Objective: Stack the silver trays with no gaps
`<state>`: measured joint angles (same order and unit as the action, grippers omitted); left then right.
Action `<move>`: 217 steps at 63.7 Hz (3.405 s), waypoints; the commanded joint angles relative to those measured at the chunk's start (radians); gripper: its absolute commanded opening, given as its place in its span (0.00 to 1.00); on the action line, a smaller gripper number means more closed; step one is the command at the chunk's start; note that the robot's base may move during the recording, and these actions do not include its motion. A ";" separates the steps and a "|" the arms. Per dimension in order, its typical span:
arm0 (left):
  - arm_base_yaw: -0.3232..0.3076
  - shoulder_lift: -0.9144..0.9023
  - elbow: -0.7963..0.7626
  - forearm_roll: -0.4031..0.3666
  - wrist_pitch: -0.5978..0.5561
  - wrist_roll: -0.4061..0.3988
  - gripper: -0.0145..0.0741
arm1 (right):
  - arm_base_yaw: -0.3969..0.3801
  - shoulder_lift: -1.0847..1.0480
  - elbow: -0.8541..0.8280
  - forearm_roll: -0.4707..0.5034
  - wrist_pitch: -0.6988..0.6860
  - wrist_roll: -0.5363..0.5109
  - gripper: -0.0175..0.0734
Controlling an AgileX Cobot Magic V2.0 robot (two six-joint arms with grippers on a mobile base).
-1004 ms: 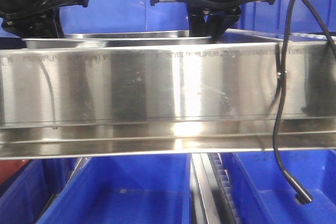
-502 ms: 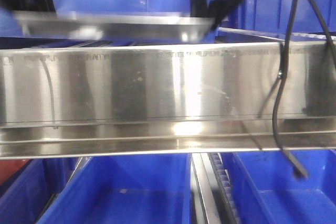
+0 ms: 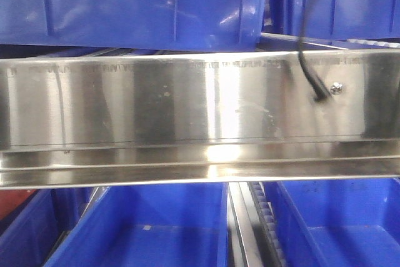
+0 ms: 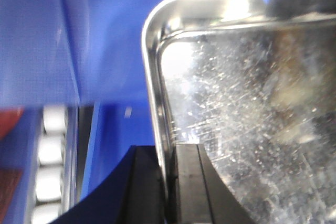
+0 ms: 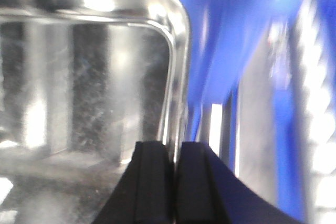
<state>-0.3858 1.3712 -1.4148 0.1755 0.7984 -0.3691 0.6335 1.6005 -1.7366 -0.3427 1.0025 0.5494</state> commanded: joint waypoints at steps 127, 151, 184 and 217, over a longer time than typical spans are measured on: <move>-0.009 -0.077 -0.074 0.051 -0.209 0.012 0.15 | 0.069 -0.030 -0.048 -0.150 -0.107 -0.017 0.13; -0.017 -0.094 -0.074 0.074 -0.241 0.022 0.15 | 0.161 -0.087 -0.037 -0.312 -0.166 0.062 0.13; -0.078 -0.280 0.278 0.096 -0.559 0.011 0.15 | 0.161 -0.288 0.340 -0.511 -0.426 0.324 0.13; -0.078 -0.267 0.280 0.092 -0.605 -0.063 0.15 | 0.166 -0.304 0.381 -0.522 -0.464 0.346 0.13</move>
<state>-0.4449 1.1064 -1.1282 0.2888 0.2604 -0.4259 0.7813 1.2958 -1.3576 -0.8583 0.6624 0.8994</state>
